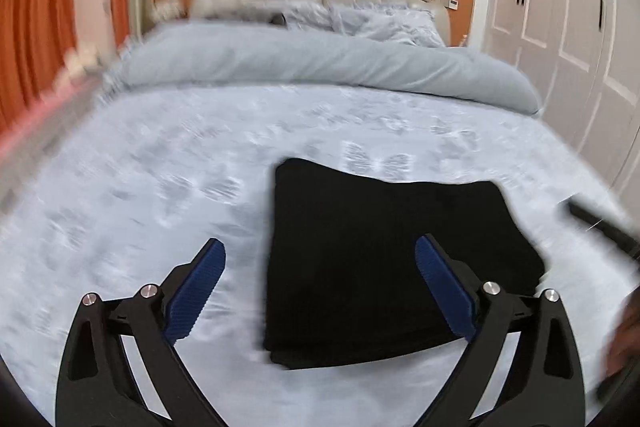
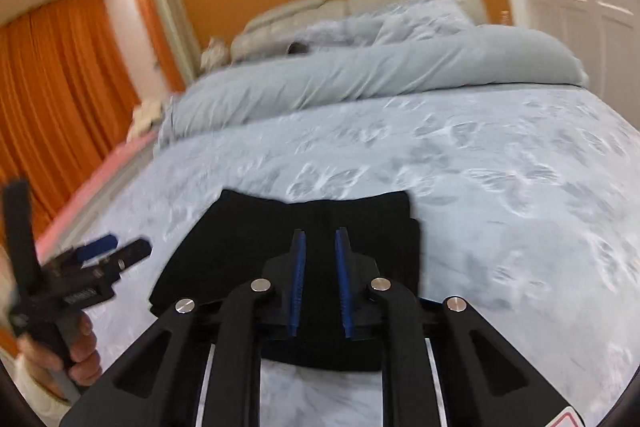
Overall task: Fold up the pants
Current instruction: 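Lay the stack down and open both grippers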
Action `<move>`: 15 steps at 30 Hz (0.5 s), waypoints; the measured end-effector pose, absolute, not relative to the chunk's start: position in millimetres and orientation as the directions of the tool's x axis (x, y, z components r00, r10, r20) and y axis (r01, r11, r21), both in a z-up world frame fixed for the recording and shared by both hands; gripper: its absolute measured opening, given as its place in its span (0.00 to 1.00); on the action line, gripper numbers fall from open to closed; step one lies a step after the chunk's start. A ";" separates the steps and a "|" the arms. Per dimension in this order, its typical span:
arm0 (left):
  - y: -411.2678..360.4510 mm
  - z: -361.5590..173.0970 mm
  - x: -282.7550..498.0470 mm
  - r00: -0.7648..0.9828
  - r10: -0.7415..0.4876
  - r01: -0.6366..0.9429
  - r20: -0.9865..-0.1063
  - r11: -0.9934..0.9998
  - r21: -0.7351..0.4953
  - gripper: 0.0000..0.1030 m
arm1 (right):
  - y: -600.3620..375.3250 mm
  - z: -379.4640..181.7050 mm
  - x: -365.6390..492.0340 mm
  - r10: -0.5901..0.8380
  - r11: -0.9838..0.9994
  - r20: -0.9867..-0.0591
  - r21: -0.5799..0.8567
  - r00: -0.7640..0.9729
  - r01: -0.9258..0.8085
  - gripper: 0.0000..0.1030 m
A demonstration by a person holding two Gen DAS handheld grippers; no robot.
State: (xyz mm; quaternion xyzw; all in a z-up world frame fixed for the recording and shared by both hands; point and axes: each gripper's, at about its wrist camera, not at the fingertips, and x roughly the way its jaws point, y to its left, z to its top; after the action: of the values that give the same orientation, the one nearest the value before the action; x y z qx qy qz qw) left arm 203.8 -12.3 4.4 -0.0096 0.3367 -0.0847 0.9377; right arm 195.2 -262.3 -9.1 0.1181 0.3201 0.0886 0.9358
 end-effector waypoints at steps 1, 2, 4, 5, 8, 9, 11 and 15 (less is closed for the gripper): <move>-17.1 -5.6 219.8 0.732 -0.163 0.141 -0.662 0.986 -0.087 0.92 | -257.1 -24.4 211.8 0.231 0.961 -0.616 0.265 0.753 -0.078 0.13; -20.7 -15.7 228.3 0.715 -0.151 0.132 -0.682 0.988 -0.080 0.92 | -257.1 -41.3 225.4 0.204 0.968 -0.655 0.248 0.727 -0.047 0.13; -28.5 -59.2 256.4 0.652 -0.070 0.101 -0.755 0.995 -0.005 0.91 | -265.5 -92.3 250.5 0.128 0.977 -0.756 0.206 0.642 0.047 0.00; -31.6 -81.0 263.7 0.618 -0.028 0.094 -0.786 0.995 0.039 0.91 | -273.7 -103.1 249.3 0.151 0.970 -0.726 0.241 0.671 0.042 0.00; -14.8 -95.2 260.3 0.631 -0.108 0.091 -0.769 0.994 -0.065 0.91 | -281.7 -93.1 238.6 0.187 0.954 -0.709 0.297 0.680 0.047 0.00; -10.9 -90.1 258.5 0.618 -0.112 0.086 -0.778 0.993 -0.076 0.91 | -277.9 -84.1 235.2 0.169 0.959 -0.722 0.277 0.671 0.056 0.00; -5.9 -72.8 248.3 0.626 -0.098 0.068 -0.774 0.995 -0.071 0.89 | -269.6 -58.9 213.1 0.136 0.974 -0.702 0.224 0.699 0.036 0.05; -1.2 -31.7 206.5 0.685 -0.058 0.074 -0.726 0.997 -0.010 0.90 | -263.2 -21.6 161.6 0.123 0.977 -0.630 0.211 0.767 0.017 0.05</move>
State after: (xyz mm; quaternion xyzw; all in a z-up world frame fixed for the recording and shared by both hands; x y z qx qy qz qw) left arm 206.5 -1.2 -31.7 0.0098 0.3950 -0.0358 0.9179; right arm 161.6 -263.2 -21.6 0.1029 0.3404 0.0282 0.9342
